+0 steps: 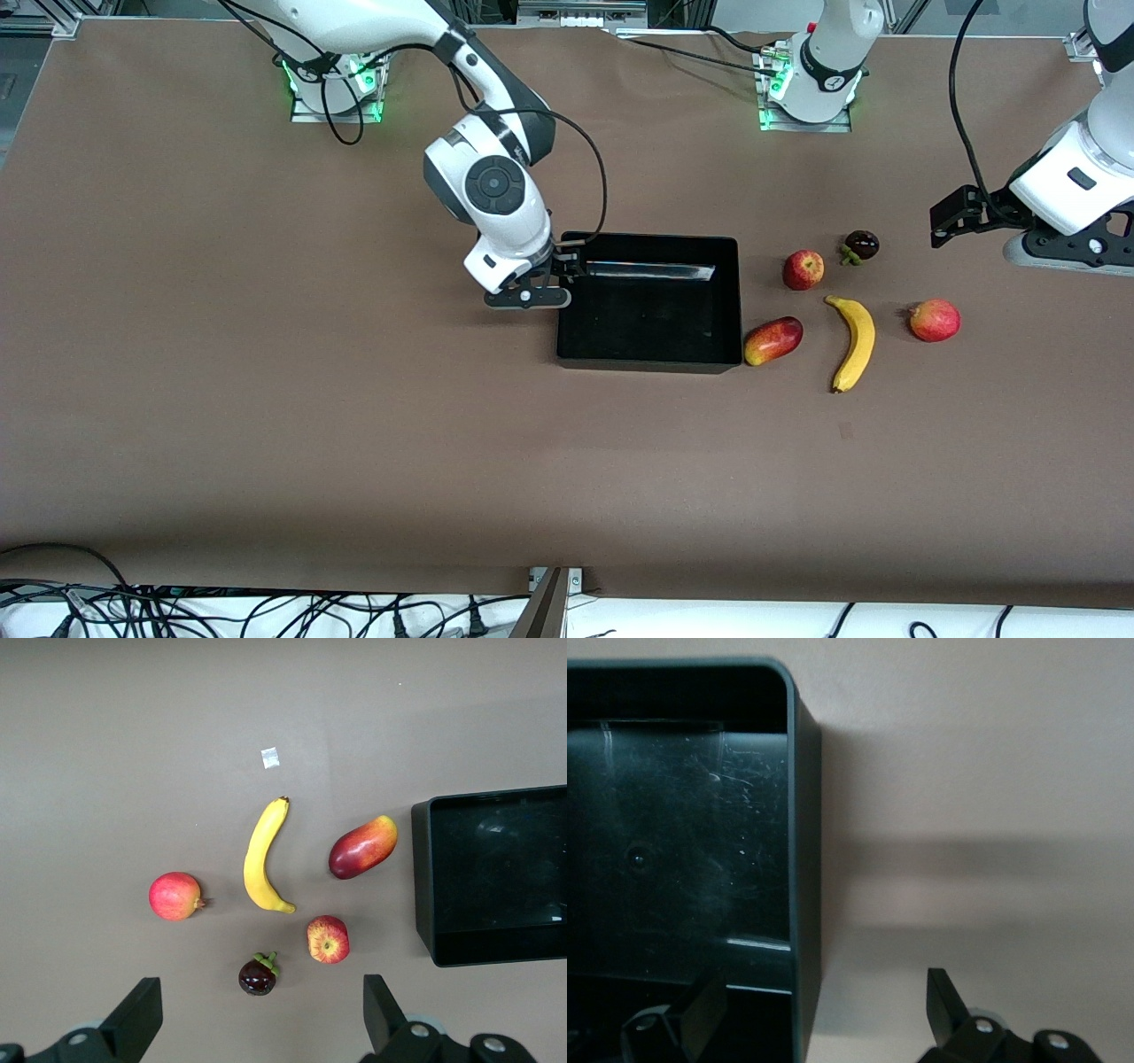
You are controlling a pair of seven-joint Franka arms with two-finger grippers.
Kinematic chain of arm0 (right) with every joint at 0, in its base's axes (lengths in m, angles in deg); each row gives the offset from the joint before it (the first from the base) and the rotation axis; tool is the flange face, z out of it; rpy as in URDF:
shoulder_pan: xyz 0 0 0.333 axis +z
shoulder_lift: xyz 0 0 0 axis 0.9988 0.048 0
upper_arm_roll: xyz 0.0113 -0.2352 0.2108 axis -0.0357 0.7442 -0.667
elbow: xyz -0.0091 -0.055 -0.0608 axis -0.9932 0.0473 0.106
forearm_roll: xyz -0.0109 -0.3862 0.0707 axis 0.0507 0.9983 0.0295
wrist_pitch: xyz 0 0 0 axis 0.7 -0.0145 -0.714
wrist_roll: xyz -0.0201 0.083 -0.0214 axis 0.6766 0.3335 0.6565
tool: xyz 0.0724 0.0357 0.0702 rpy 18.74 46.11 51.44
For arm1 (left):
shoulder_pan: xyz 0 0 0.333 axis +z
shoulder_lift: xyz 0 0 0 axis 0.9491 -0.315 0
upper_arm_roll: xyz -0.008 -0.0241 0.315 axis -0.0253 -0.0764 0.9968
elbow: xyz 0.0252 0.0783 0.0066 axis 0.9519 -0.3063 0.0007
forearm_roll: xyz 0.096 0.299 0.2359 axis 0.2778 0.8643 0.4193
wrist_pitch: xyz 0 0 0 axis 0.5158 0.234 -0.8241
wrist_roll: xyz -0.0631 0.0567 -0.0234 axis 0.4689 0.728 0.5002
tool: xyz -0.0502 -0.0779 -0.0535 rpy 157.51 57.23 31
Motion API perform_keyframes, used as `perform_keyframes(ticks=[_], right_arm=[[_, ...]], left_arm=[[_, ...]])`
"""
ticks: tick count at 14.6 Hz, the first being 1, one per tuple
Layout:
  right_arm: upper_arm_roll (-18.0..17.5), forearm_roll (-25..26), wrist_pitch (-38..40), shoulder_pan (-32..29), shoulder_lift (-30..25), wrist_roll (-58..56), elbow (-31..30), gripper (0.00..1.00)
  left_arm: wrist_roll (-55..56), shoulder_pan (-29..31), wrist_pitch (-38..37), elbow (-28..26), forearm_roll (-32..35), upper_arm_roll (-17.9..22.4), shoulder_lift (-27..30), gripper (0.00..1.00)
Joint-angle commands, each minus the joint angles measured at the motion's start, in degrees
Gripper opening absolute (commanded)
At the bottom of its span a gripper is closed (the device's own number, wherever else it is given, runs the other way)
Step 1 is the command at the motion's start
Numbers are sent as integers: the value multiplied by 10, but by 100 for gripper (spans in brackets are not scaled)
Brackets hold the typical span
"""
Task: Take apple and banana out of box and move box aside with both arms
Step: 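Grasp the rim of the empty black box with the right gripper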
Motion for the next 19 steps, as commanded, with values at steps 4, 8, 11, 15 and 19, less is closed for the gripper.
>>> perform_keyframes(ticks=[4, 8, 11, 15, 19], right_arm=[[8, 19, -60, 29, 53, 31, 12, 75], [8, 22, -57, 26, 55, 22, 14, 0], [9, 24, -54, 20, 51, 21, 20, 0], [26, 26, -9, 9, 38, 0, 42, 0], [27, 16, 131, -82, -28, -147, 64, 0]], left_arm=[[-11, 0, 8, -8, 7, -1, 10, 100], [-11, 0, 8, -8, 7, -1, 10, 100], [-12, 0, 8, -8, 7, -1, 10, 100], [-12, 0, 8, -8, 7, -1, 10, 100], [-13, 0, 8, -8, 7, -1, 10, 100]])
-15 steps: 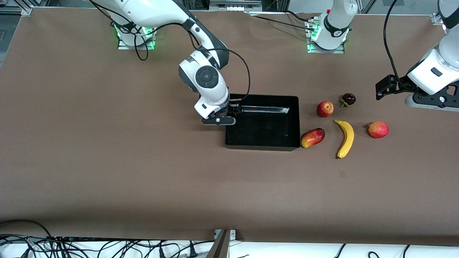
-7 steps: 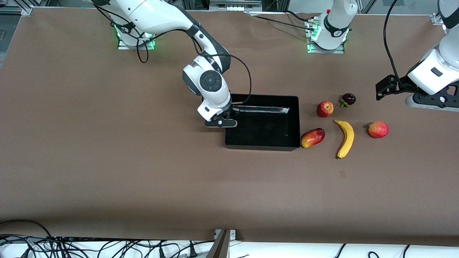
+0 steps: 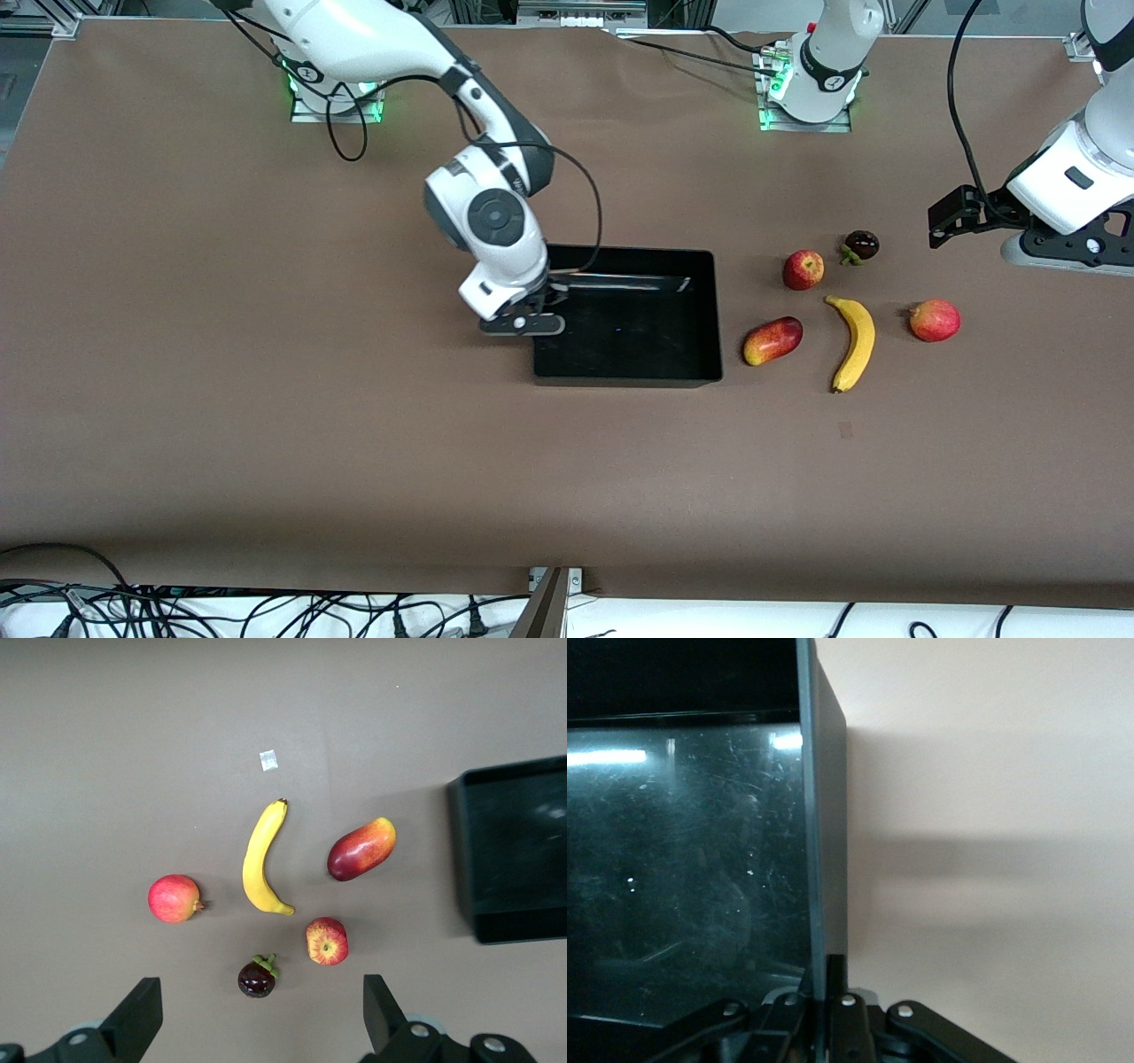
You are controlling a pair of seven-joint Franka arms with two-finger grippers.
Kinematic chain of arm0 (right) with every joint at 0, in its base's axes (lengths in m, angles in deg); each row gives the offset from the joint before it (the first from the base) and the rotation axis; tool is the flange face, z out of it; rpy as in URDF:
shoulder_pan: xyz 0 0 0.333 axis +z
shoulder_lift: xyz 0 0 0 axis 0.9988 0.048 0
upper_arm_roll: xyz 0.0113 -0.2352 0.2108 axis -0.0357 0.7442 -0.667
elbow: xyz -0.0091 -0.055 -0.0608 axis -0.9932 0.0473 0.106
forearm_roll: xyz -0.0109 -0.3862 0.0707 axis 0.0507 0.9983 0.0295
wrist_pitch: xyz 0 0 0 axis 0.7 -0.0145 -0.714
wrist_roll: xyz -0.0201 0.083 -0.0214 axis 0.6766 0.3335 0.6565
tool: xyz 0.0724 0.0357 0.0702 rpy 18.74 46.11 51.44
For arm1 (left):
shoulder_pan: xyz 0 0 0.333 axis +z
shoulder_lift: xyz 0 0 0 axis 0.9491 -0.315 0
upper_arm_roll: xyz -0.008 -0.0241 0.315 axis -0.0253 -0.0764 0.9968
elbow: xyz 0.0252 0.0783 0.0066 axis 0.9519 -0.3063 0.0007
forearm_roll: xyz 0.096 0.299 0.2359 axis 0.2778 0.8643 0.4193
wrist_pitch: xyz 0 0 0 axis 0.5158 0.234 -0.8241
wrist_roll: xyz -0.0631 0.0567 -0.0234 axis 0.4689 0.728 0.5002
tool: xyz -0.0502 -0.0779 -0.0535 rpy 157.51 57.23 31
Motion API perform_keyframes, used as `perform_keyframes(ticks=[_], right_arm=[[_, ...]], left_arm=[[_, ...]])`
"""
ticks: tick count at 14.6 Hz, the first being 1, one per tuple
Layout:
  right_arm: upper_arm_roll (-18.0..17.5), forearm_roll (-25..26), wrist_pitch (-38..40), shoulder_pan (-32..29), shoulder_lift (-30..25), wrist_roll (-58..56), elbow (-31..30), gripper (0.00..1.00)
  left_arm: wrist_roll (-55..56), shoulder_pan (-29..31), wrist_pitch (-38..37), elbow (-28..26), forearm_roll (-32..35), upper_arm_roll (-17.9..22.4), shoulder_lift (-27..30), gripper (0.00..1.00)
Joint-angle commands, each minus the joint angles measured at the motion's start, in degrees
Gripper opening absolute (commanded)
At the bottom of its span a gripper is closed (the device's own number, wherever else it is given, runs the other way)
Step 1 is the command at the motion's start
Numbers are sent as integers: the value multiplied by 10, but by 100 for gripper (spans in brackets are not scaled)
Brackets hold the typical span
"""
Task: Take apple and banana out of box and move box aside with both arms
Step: 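Drag the black box across the table away from the fruits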
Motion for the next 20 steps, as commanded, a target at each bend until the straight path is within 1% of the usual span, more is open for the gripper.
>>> perform_keyframes(ticks=[1, 3, 5, 8, 10, 12, 14, 18, 19, 20], right_arm=[[-10, -4, 99, -92, -73, -136, -8, 0], [-4, -5, 152, -157, -101, -233, -10, 0], [6, -7, 169, -216, -124, -306, -29, 0], [15, -14, 139, -309, -147, -415, -95, 0], [21, -16, 76, -348, -171, -458, -171, 0], [24, -17, -2, -367, -193, -474, -247, 0], [29, -17, -37, -372, -197, -474, -281, 0], [49, -37, -121, -373, -199, -473, -351, 0], [50, -37, -128, -373, -199, -473, -360, 0], [50, -37, -126, -373, -199, -472, -360, 13]], left_arm=[[-13, 0, 5, -8, 7, -1, 10, 100], [-13, 0, 5, -8, 7, -1, 10, 100], [-14, 0, 5, -8, 7, -1, 10, 100], [-14, 0, 5, -8, 7, -1, 10, 100], [-14, 0, 5, -8, 7, -1, 10, 100], [-15, 0, 5, -8, 7, -1, 10, 100], [-15, 0, 5, -7, 7, -1, 10, 100], [-16, 0, 5, -7, 7, -1, 10, 100], [-17, 0, 5, -7, 7, -1, 10, 100], [-17, 0, 5, -7, 7, -1, 10, 100]])
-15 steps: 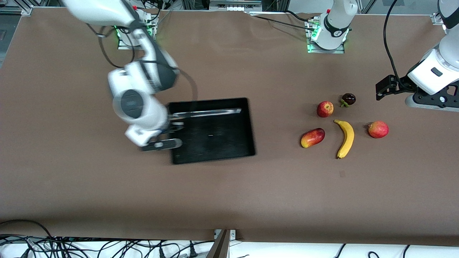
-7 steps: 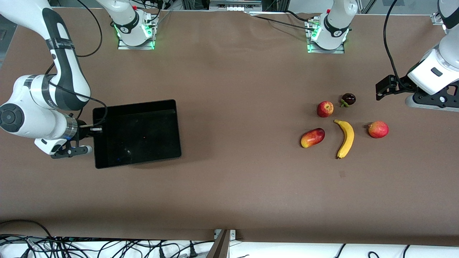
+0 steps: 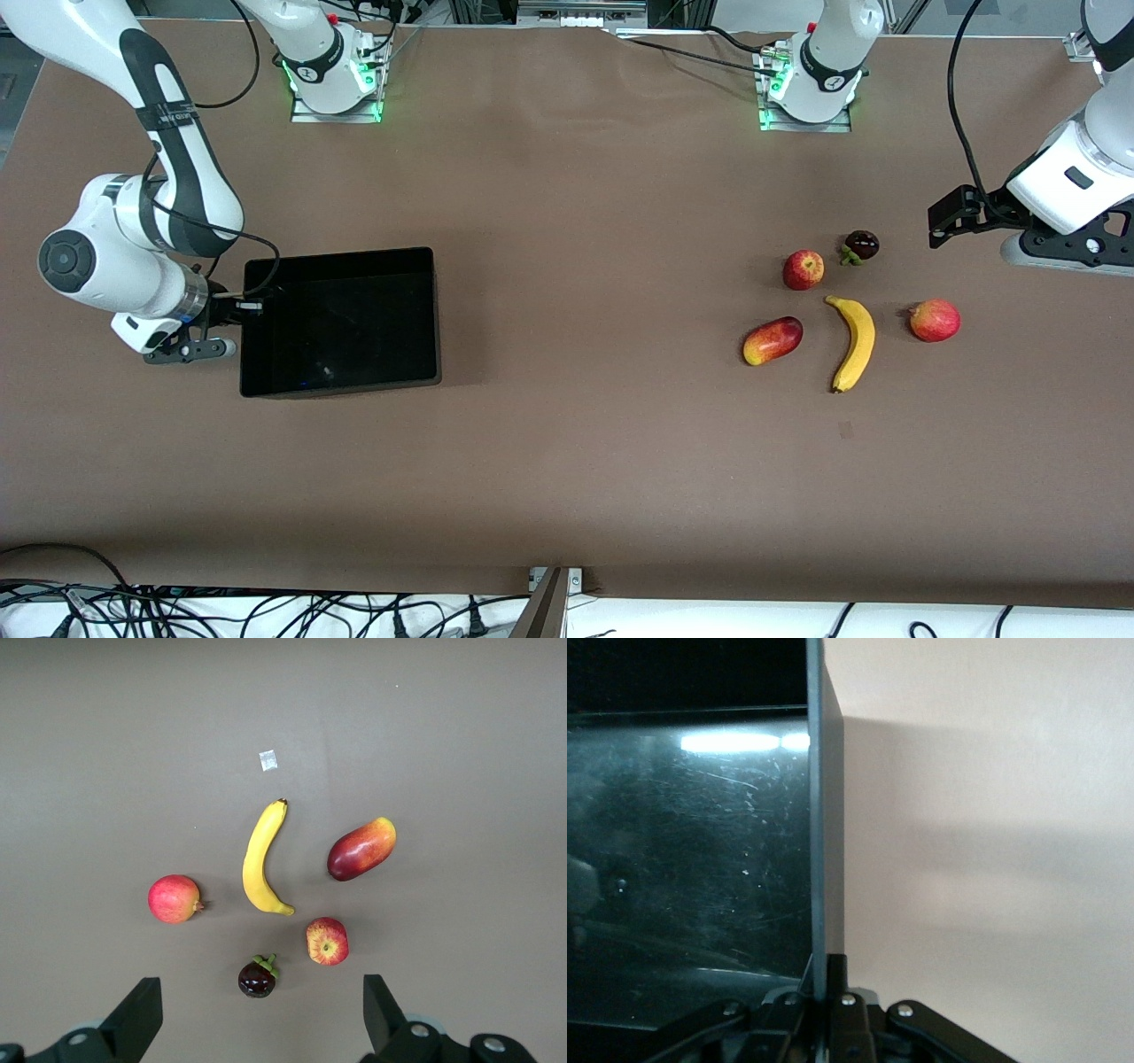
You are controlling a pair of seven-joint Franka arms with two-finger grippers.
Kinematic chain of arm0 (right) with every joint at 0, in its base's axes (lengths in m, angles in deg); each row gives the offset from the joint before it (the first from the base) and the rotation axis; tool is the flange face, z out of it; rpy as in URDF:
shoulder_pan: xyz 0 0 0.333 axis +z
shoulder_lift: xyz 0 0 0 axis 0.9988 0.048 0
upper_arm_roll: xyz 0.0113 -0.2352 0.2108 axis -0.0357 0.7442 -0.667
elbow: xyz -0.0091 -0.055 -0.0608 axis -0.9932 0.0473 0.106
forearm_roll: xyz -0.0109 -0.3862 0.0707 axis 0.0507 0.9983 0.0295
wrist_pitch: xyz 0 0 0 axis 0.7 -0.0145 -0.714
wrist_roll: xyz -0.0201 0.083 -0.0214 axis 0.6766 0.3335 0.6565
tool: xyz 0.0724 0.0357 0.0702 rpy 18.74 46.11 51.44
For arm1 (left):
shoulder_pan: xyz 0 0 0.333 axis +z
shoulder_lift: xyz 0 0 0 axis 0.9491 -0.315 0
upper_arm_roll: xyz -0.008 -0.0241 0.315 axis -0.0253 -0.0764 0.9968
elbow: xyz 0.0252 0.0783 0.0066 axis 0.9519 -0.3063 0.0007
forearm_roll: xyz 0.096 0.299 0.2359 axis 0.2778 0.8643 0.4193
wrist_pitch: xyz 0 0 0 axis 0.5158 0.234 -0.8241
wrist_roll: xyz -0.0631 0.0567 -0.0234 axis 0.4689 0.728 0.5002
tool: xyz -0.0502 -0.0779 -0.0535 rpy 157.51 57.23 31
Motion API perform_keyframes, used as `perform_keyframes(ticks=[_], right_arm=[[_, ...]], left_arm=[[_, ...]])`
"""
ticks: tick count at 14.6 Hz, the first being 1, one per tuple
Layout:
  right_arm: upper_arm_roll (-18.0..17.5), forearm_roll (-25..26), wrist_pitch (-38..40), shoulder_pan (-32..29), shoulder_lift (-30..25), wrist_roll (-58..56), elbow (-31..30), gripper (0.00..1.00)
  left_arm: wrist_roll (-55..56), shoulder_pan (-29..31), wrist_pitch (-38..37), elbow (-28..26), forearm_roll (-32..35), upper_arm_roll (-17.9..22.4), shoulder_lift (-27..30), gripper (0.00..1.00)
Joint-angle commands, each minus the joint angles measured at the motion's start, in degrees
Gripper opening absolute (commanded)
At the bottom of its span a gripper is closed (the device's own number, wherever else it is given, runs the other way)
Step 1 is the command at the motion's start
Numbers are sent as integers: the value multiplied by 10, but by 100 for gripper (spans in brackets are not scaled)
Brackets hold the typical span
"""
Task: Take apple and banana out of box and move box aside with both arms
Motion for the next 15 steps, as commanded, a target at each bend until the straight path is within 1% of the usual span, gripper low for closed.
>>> perform_keyframes(ticks=[1, 2, 4, 5, 7, 9, 10, 11, 15], right_arm=[[0, -12, -7, -4, -32, -5, -34, 69], [0, -12, -2, -4, -38, -2, -33, 100], [-6, -11, 35, -2, -55, 3, -7, 100], [-8, -9, 60, 1, -62, 12, 23, 100], [-41, -11, 159, 1, -77, 29, 96, 100], [-58, -4, 259, 2, -94, 54, 164, 100], [-64, -4, 298, 2, -107, 55, 184, 100], [-64, -3, 325, 2, -129, 54, 194, 100], [-69, -3, 419, 1, -219, 56, 194, 100]], left_arm=[[-15, 0, 5, -7, 7, -1, 10, 100], [-15, 0, 5, -7, 7, -1, 10, 100], [-15, 0, 5, -7, 6, -1, 10, 100], [-15, 0, 5, -7, 6, -1, 10, 100], [-15, 0, 5, -7, 7, -1, 10, 100], [-15, 0, 5, -7, 6, -1, 10, 100], [-15, 0, 5, -7, 6, -1, 10, 100], [-15, 0, 5, -7, 6, -1, 10, 100], [-15, 0, 5, -7, 6, -1, 10, 100]])
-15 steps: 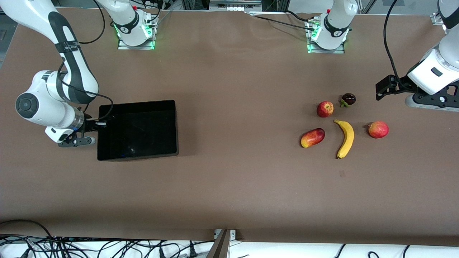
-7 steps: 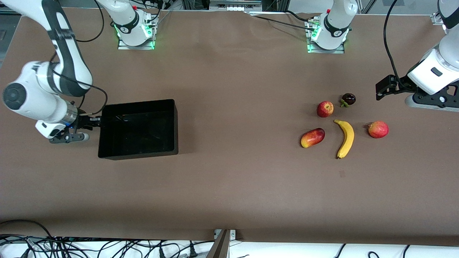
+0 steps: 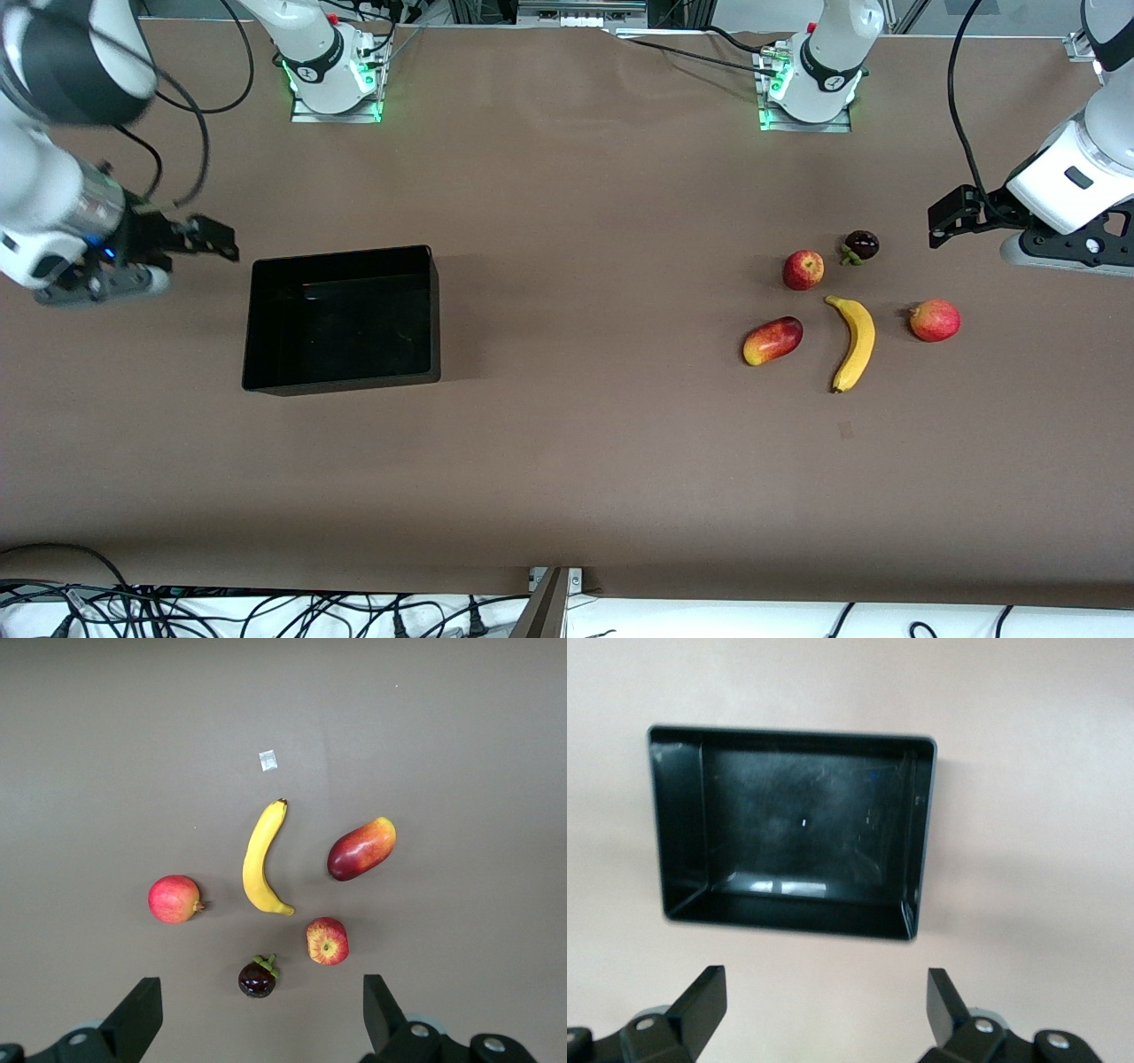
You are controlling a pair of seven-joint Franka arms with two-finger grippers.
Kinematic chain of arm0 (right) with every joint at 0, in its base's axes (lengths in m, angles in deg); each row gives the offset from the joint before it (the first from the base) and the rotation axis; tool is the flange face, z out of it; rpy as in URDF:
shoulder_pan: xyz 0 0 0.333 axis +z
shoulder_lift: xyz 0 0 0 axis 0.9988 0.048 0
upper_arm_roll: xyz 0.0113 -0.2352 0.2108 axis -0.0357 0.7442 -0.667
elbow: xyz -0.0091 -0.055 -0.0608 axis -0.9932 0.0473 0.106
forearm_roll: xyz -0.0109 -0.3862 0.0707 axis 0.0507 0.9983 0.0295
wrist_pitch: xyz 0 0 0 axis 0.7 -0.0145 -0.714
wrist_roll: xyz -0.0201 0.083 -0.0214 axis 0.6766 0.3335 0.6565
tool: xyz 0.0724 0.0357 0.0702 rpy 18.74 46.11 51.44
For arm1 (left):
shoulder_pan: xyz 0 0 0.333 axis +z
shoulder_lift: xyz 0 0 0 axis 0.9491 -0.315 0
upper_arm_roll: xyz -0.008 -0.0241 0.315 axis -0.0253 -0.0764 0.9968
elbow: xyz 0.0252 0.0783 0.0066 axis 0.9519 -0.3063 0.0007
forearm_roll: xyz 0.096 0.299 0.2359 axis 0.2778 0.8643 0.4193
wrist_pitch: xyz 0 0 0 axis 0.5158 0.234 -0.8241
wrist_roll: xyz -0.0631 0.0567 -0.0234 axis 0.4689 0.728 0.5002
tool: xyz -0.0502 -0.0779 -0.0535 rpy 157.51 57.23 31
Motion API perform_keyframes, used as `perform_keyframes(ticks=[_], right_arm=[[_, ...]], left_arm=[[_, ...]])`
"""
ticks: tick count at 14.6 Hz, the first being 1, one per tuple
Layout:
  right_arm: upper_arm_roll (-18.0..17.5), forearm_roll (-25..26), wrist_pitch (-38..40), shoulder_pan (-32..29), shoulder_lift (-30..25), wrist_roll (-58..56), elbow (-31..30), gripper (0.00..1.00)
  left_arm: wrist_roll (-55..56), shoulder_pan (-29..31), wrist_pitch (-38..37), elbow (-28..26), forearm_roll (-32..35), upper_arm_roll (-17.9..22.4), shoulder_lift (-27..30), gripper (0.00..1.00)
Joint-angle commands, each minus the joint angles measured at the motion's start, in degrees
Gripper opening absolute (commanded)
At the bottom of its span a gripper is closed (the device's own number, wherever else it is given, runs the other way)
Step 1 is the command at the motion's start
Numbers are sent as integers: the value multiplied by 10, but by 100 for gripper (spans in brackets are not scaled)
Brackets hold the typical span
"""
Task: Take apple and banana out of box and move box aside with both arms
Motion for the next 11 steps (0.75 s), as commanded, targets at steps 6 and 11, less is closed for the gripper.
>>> perform_keyframes(ticks=[6, 11], right_arm=[[4, 1, 59, 23, -77, 18, -17, 100], [87, 1, 58, 104, -66, 35, -9, 100]], left_arm=[[-12, 0, 5, -7, 6, -1, 10, 100], [-9, -2, 4, -6, 6, -2, 10, 100]])
